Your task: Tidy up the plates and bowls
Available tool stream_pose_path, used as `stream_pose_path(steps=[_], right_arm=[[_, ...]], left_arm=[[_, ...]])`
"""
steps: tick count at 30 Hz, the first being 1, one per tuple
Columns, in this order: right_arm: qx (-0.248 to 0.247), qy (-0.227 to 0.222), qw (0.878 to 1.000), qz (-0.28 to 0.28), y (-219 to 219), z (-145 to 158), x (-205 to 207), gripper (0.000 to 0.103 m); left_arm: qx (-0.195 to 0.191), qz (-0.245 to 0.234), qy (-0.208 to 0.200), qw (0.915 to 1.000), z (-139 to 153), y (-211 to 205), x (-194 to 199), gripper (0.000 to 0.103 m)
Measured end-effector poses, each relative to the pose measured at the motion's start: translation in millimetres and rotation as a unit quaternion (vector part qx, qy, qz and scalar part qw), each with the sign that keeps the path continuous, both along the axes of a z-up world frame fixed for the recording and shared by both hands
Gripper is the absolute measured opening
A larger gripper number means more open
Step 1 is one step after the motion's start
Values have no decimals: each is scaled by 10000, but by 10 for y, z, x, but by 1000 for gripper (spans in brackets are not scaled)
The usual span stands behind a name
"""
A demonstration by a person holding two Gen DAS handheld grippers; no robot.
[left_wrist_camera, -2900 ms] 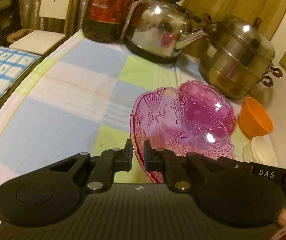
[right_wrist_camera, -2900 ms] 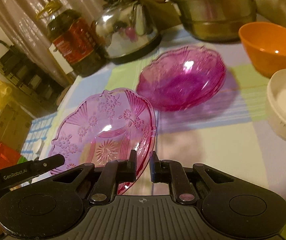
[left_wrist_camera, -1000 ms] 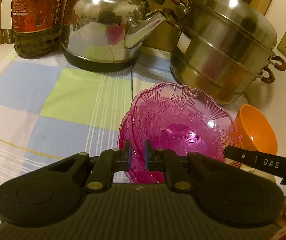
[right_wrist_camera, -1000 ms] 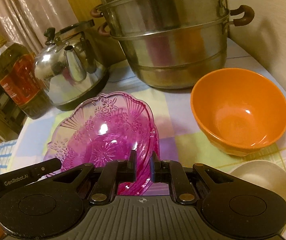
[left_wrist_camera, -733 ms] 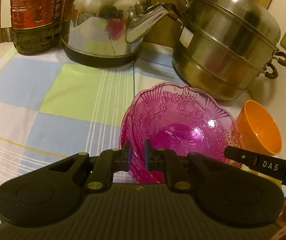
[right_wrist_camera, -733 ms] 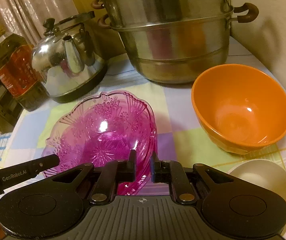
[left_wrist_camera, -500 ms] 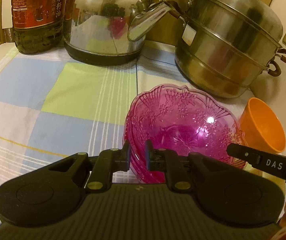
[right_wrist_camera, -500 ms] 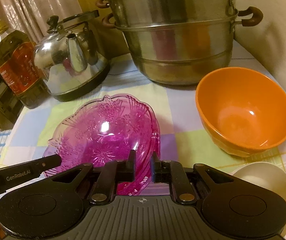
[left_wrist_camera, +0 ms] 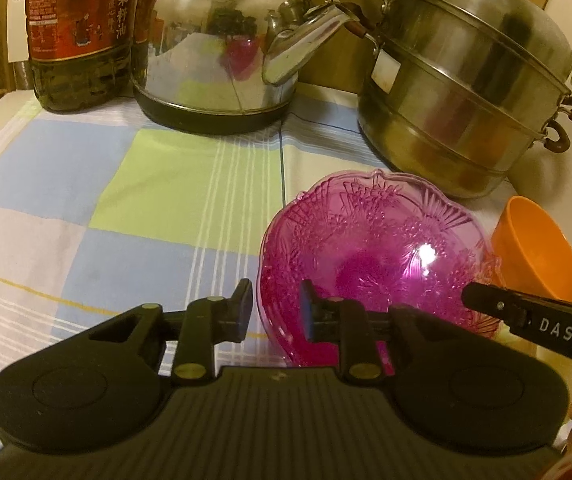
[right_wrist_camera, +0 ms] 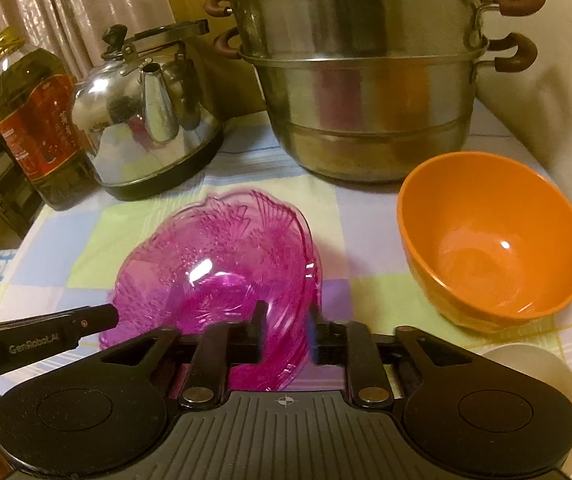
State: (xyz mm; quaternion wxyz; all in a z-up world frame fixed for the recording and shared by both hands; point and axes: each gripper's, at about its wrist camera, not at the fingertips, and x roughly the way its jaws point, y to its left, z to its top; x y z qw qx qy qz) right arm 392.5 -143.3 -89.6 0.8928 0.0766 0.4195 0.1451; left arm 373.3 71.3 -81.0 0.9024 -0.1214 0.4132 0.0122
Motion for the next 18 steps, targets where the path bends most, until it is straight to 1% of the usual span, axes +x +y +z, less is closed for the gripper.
stream_pose_path(steps=[2, 5, 9, 13, 14, 15, 16, 18], right_arm=[[67, 31, 10000, -51, -36, -11, 13, 40], [95, 1, 9999, -127, -82, 6, 23, 40], [264, -71, 9993, -258, -152, 44, 23, 40], [406, -36, 9985, -375, -182, 45, 39, 39], [427, -9, 9984, -370, -181, 38, 40, 34], [445, 20, 9984, -357, -180, 27, 37, 24], [458, 43, 9983, -350, -175, 17, 42, 22], [465, 70, 9983, -349, -168, -2, 51, 21]], left_arm=[[22, 5, -9, 10000, 2, 1, -3, 22], [-9, 4, -12, 10000, -1, 3, 3, 22], [-42, 40, -8, 10000, -2, 13, 6, 22], [-134, 88, 7, 9999, -15, 38, 6, 22], [-153, 96, 13, 9998, -20, 41, 6, 22], [-166, 100, 18, 9998, -25, 42, 8, 22], [-181, 97, 24, 9998, -29, 43, 11, 22], [-204, 97, 30, 9997, -36, 42, 12, 22]])
